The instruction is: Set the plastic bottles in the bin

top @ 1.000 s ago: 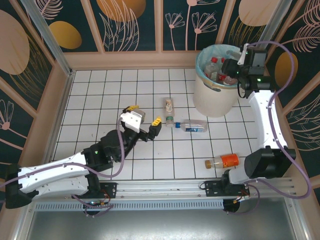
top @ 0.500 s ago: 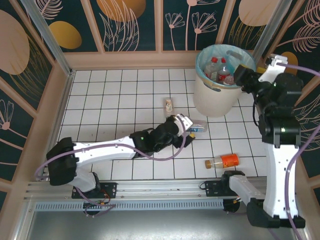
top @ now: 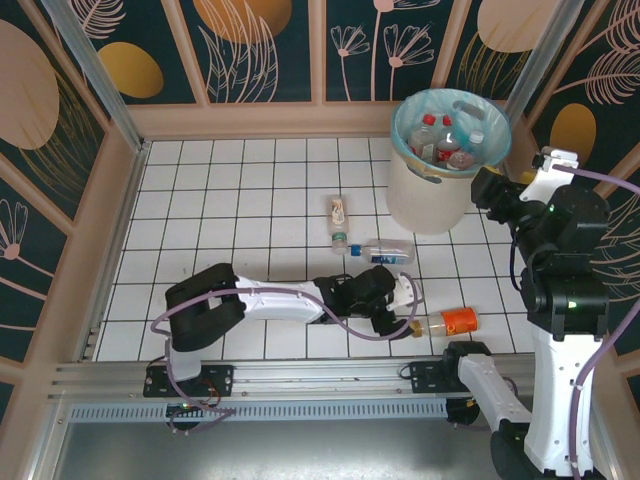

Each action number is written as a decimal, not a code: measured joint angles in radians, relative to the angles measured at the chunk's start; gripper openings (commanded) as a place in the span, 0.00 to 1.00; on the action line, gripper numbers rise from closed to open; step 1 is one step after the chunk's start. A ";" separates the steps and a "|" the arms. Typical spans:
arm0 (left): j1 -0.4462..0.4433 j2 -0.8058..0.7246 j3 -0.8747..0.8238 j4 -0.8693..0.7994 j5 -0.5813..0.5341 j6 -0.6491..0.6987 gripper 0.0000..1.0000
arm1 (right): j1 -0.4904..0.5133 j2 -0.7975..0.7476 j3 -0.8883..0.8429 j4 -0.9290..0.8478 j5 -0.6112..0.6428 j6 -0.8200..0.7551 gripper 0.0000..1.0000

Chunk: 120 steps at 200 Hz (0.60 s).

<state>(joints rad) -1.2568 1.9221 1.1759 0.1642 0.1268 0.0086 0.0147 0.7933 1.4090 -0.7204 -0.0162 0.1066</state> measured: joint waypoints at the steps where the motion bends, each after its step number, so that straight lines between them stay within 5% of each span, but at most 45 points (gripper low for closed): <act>1: 0.000 0.002 0.001 0.001 0.000 0.001 0.87 | 0.000 0.000 0.000 0.000 0.000 0.000 0.75; 120: 0.000 0.181 0.165 0.004 0.105 0.069 0.86 | 0.000 0.026 0.011 -0.018 0.076 -0.107 0.76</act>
<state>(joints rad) -1.2572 2.1033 1.3411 0.1684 0.2317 0.0780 0.0147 0.8188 1.4204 -0.7387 0.0593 -0.0002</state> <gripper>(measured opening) 0.862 0.763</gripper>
